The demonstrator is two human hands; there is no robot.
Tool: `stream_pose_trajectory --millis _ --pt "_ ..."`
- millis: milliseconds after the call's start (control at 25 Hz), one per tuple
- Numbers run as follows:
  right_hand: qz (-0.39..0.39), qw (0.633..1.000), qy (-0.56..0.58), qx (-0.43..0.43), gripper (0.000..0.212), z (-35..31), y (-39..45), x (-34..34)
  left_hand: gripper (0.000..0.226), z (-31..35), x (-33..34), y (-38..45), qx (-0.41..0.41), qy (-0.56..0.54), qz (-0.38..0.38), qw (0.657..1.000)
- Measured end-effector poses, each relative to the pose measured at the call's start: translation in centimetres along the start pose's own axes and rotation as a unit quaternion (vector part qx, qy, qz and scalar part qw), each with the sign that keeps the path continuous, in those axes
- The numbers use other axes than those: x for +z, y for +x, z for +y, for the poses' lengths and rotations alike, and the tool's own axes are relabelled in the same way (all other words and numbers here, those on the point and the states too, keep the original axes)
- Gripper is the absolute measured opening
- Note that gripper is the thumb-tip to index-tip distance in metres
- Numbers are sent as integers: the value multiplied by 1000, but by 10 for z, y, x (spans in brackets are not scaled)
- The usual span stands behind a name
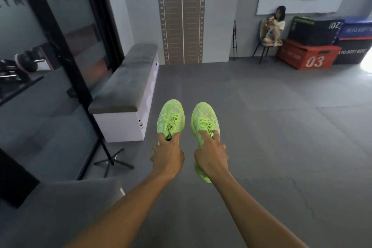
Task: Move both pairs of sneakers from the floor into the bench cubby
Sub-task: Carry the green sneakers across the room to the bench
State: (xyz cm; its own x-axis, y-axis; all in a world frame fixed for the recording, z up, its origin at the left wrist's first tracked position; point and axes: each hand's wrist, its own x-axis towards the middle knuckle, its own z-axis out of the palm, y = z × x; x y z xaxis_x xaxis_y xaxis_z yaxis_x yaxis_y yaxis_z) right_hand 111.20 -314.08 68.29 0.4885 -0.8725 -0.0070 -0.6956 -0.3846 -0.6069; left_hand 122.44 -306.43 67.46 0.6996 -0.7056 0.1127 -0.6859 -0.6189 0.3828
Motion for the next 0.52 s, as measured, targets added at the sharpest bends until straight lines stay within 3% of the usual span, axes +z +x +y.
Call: stream_pose_trajectory --millis 240,520 --pt "37 998 24 44 67 -10 187 7 61 23 40 190 42 -1 10 999" --pt "41 999 -27 -12 67 2 416 19 60 63 101 391 41 30 53 997"
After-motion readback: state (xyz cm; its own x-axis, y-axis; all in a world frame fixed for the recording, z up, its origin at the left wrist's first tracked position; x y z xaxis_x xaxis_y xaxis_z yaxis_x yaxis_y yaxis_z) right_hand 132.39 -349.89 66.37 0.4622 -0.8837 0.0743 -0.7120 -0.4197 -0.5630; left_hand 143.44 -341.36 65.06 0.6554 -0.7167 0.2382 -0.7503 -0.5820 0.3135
